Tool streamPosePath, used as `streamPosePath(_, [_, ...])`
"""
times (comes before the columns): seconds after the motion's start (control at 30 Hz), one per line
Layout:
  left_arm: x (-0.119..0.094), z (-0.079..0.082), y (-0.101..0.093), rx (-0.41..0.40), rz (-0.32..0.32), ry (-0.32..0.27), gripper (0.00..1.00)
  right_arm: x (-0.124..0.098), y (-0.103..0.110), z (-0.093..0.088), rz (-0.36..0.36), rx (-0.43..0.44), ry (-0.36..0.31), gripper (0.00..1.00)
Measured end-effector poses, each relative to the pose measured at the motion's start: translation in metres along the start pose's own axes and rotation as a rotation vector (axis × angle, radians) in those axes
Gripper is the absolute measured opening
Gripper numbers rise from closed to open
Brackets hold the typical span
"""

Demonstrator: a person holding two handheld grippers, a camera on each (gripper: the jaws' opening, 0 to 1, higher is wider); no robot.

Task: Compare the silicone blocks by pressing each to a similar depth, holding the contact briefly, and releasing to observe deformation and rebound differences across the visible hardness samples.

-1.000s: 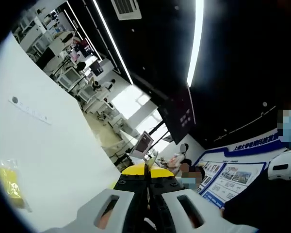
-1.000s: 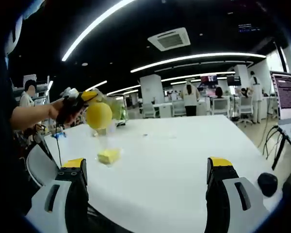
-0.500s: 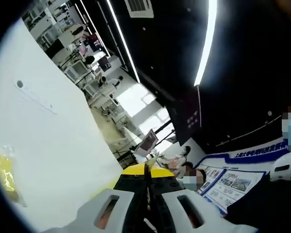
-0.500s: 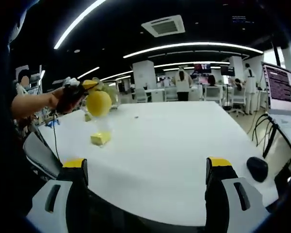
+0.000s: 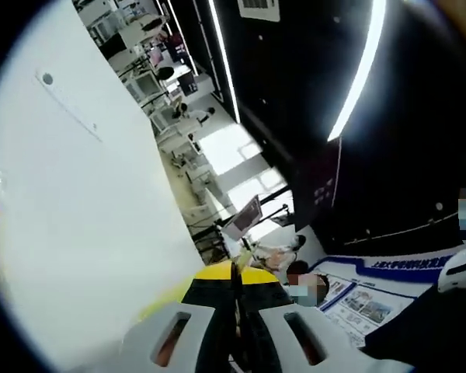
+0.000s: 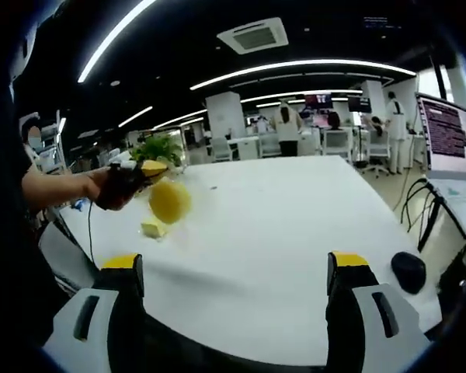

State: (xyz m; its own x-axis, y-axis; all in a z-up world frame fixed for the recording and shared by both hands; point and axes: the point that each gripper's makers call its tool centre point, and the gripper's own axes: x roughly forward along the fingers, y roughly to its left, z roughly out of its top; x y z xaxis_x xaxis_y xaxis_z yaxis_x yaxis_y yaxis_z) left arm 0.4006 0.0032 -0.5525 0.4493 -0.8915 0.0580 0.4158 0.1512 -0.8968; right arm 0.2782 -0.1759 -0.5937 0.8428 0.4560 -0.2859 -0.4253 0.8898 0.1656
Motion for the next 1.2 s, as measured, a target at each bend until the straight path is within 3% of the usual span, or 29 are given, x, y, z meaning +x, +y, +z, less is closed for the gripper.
streamPosePath(0.1, [0.0, 0.001, 0.011, -0.031, 0.015, -0.016, 0.0, 0.003, 0.002, -0.002, 0.006, 0.015, 0.015, 0.91])
streamPosePath(0.23, [-0.003, 0.009, 0.045, -0.099, 0.099, -0.079, 0.0, 0.007, -0.001, 0.006, 0.004, 0.069, -0.009, 0.9])
streamPosePath(0.33, [-0.005, 0.01, 0.062, -0.07, 0.155, -0.084, 0.0, 0.01, -0.004, 0.007, -0.005, 0.072, -0.003, 0.89])
streamPosePath(0.4, [-0.006, 0.015, 0.07, -0.099, 0.172, -0.119, 0.0, 0.012, -0.004, 0.005, -0.004, 0.067, 0.008, 0.89])
streamPosePath(0.47, [-0.011, 0.026, 0.087, -0.124, 0.206, -0.196, 0.0, 0.015, -0.002, 0.001, 0.006, 0.057, 0.024, 0.86])
streamPosePath(0.53, [-0.014, 0.031, 0.102, -0.159, 0.238, -0.255, 0.0, 0.018, 0.001, -0.003, 0.012, 0.0, 0.054, 0.81])
streamPosePath(0.67, [-0.019, 0.04, 0.127, -0.214, 0.284, -0.325, 0.0, 0.026, 0.013, 0.0, 0.053, -0.004, 0.053, 0.81])
streamPosePath(0.73, [-0.019, 0.042, 0.134, -0.213, 0.302, -0.322, 0.0, 0.029, 0.015, 0.0, 0.058, 0.001, 0.051, 0.81])
streamPosePath(0.8, [-0.022, 0.045, 0.149, -0.168, 0.362, -0.307, 0.0, 0.03, 0.016, 0.001, 0.062, 0.008, 0.047, 0.81])
streamPosePath(0.9, [-0.032, 0.044, 0.173, -0.088, 0.517, -0.252, 0.0, 0.031, 0.014, 0.003, 0.06, 0.02, 0.04, 0.8])
streamPosePath(0.97, [-0.033, 0.047, 0.184, -0.039, 0.568, -0.216, 0.0, 0.031, 0.013, 0.003, 0.057, 0.027, 0.038, 0.8])
streamPosePath(1.07, [-0.029, 0.048, 0.189, -0.027, 0.577, -0.199, 0.0, 0.031, 0.013, 0.006, 0.059, 0.036, 0.029, 0.8])
streamPosePath(1.2, [-0.032, 0.047, 0.2, 0.033, 0.637, -0.137, 0.0, 0.028, 0.016, 0.006, 0.054, 0.034, 0.029, 0.79])
